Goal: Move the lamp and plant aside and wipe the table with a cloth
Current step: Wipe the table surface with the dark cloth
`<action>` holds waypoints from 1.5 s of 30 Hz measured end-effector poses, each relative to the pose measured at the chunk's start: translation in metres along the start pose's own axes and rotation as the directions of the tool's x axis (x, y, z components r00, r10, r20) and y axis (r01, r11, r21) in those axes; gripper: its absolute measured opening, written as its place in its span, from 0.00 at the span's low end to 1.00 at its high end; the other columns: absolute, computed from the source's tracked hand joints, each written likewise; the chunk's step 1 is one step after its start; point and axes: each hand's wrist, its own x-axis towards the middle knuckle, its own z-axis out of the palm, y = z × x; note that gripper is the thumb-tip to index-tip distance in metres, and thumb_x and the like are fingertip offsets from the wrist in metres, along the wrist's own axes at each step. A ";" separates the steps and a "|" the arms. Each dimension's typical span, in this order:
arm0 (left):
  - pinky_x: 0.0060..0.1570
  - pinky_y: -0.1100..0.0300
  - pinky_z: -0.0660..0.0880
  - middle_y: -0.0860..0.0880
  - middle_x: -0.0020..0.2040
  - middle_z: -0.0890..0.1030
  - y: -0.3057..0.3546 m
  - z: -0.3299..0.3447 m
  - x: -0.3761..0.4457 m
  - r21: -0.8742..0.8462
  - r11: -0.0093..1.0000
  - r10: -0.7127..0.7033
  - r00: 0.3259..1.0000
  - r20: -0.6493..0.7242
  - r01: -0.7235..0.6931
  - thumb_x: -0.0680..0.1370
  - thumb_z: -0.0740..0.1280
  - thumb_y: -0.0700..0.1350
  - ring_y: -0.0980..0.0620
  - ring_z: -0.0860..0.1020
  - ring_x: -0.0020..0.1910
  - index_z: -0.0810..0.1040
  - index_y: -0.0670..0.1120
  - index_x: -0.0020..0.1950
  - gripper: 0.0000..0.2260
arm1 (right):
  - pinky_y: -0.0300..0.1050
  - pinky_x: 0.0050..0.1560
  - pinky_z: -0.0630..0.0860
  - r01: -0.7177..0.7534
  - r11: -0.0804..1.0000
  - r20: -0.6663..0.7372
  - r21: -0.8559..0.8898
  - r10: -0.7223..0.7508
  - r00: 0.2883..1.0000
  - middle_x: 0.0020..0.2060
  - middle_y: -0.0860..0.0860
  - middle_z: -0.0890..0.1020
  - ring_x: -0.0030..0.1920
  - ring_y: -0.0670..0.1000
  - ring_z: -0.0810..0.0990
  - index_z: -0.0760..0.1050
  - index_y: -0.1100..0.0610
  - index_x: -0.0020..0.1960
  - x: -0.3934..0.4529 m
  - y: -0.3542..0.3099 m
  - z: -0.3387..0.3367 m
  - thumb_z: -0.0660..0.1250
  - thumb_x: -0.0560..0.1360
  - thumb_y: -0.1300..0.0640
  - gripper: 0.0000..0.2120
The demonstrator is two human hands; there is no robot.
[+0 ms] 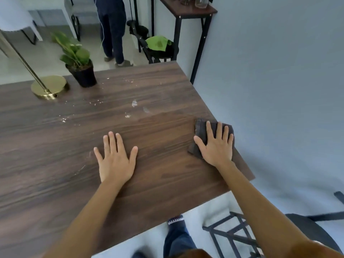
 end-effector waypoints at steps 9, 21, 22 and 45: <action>0.74 0.42 0.43 0.48 0.79 0.45 0.007 0.010 0.026 0.047 0.998 -0.050 0.999 -0.022 0.051 0.76 0.40 0.67 0.50 0.42 0.77 0.47 0.44 0.78 0.37 | 0.61 0.77 0.43 0.273 0.961 0.089 -0.030 -0.270 0.959 0.79 0.59 0.45 0.78 0.61 0.43 0.44 0.48 0.80 0.214 -0.074 -0.014 0.43 0.78 0.32 0.36; 0.73 0.40 0.43 0.47 0.79 0.46 0.002 -0.002 0.038 0.060 0.989 -0.136 0.990 -0.035 0.138 0.77 0.45 0.65 0.48 0.43 0.77 0.47 0.44 0.78 0.36 | 0.53 0.77 0.45 0.477 0.878 0.083 0.038 -0.479 0.874 0.80 0.53 0.46 0.79 0.56 0.44 0.44 0.45 0.79 0.067 0.041 0.000 0.40 0.77 0.31 0.35; 0.73 0.40 0.44 0.46 0.79 0.47 0.005 -0.002 0.040 0.052 0.991 -0.122 0.992 -0.032 0.123 0.77 0.45 0.65 0.48 0.44 0.77 0.48 0.44 0.78 0.36 | 0.53 0.77 0.47 0.448 0.894 0.064 0.033 -0.449 0.891 0.80 0.53 0.48 0.79 0.56 0.45 0.45 0.46 0.79 0.046 0.058 0.001 0.38 0.76 0.31 0.35; 0.73 0.40 0.44 0.46 0.79 0.46 0.018 0.017 0.020 0.045 0.998 -0.053 0.999 -0.012 0.053 0.77 0.41 0.66 0.48 0.43 0.77 0.46 0.44 0.77 0.36 | 0.62 0.76 0.43 0.371 0.927 0.130 -0.058 -0.361 0.923 0.80 0.55 0.43 0.79 0.59 0.40 0.41 0.41 0.79 0.185 -0.040 -0.011 0.42 0.73 0.25 0.39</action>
